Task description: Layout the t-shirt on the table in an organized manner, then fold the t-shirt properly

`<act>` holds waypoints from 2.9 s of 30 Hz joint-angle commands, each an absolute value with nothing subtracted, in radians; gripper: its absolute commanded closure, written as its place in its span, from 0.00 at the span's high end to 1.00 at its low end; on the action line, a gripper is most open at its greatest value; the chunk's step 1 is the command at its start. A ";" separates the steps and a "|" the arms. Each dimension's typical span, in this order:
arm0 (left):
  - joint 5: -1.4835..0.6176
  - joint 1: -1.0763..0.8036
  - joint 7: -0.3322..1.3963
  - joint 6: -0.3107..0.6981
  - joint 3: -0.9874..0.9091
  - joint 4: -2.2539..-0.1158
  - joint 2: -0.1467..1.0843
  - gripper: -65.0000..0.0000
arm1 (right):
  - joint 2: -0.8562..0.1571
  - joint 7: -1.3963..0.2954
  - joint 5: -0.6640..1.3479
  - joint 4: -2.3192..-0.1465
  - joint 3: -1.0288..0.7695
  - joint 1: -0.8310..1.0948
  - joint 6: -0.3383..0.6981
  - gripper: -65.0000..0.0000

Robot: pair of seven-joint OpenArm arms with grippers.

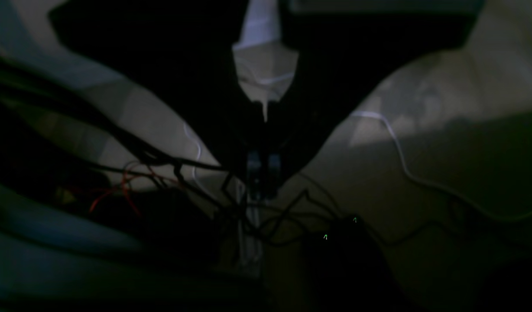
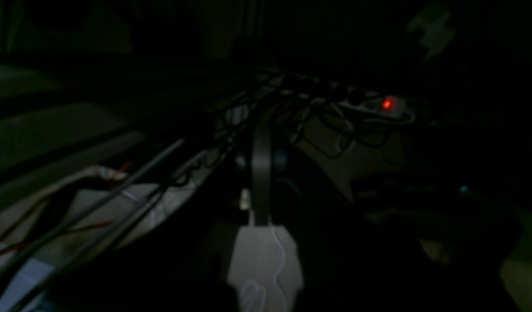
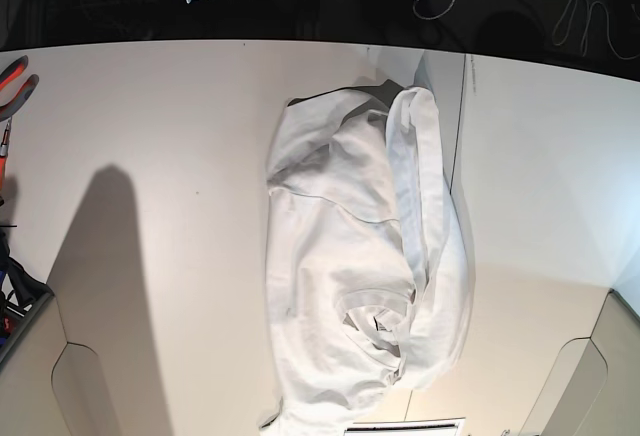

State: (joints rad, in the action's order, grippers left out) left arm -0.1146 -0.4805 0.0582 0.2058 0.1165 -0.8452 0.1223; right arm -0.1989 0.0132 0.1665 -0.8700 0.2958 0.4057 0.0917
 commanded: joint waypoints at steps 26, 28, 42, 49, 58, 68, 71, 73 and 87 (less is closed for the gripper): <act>-0.116 -1.095 0.151 0.214 -0.057 -1.877 0.446 0.00 | -0.333 0.002 0.107 -1.854 0.294 0.839 0.100 0.00; -0.116 -1.103 0.162 0.214 -0.105 -1.908 0.466 0.00 | -0.332 0.002 0.092 -1.885 0.294 0.831 0.101 0.00; -0.203 -0.919 0.174 0.279 -0.257 -1.975 0.485 0.00 | -0.194 -0.003 0.092 -1.938 0.294 0.490 0.099 0.00; -0.274 -0.829 0.207 0.387 -0.257 -1.975 0.485 0.00 | -0.101 -0.132 -0.075 -1.938 0.294 0.336 0.099 0.02; -0.281 -0.759 0.212 0.386 -0.257 -1.975 0.485 0.00 | 0.004 -0.166 -0.135 -1.871 0.294 0.212 0.101 0.49; -0.326 -0.743 0.223 0.386 -0.257 -1.975 0.485 0.23 | 0.140 -0.170 -0.135 -1.393 0.294 -0.086 0.103 0.49; -0.326 -0.743 0.226 0.386 -0.257 -1.975 0.481 0.23 | 0.152 -0.177 -0.129 -1.240 0.323 -0.201 0.112 0.49; -0.326 -0.742 0.226 0.385 -0.257 -1.975 0.479 0.23 | 0.152 -0.196 -0.142 -1.160 0.350 -0.266 0.111 0.49; -0.348 -0.712 0.237 0.385 -0.257 -1.975 0.480 0.23 | 0.152 -0.195 -0.139 -0.998 0.604 -0.443 0.199 0.49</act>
